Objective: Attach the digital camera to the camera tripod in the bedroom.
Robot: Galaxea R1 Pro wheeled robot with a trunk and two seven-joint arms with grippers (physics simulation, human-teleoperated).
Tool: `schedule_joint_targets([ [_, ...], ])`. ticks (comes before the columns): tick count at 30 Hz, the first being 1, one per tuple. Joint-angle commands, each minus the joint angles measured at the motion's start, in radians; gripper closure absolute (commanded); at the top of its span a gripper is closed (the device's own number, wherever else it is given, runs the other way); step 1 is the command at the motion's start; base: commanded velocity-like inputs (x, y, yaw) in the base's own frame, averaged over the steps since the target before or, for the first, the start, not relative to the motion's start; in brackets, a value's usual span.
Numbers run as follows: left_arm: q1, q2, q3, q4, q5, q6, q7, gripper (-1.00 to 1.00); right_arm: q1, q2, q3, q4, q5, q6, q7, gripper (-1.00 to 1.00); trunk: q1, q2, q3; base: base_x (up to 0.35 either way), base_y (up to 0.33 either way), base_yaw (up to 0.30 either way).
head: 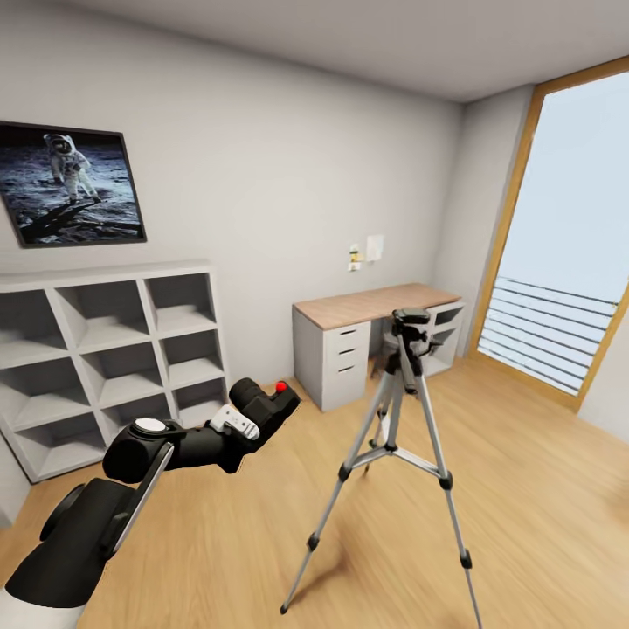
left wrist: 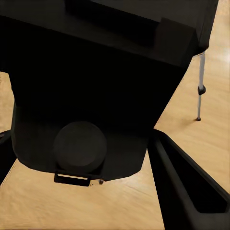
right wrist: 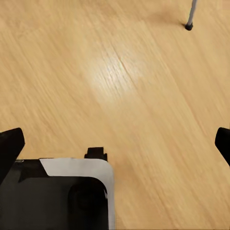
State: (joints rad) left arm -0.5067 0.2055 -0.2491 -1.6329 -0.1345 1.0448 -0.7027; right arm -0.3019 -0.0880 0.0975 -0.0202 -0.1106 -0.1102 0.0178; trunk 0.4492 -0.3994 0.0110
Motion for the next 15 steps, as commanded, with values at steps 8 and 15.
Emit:
schedule_joint_targets([
  [8,-0.001,0.000,-0.001,0.000,-0.010,0.001,-0.009,1.00,0.000,0.006,0.010,0.027,-0.010,0.005,-0.002,-1.00,0.001,-0.001,0.000,0.251,0.188,0.124],
  [15,-0.001,-0.001,-0.001,0.000,-0.010,0.001,-0.009,1.00,0.015,0.003,0.012,0.095,-0.008,0.019,-0.010,-1.00,0.001,-0.001,0.000,0.221,0.159,0.017],
])
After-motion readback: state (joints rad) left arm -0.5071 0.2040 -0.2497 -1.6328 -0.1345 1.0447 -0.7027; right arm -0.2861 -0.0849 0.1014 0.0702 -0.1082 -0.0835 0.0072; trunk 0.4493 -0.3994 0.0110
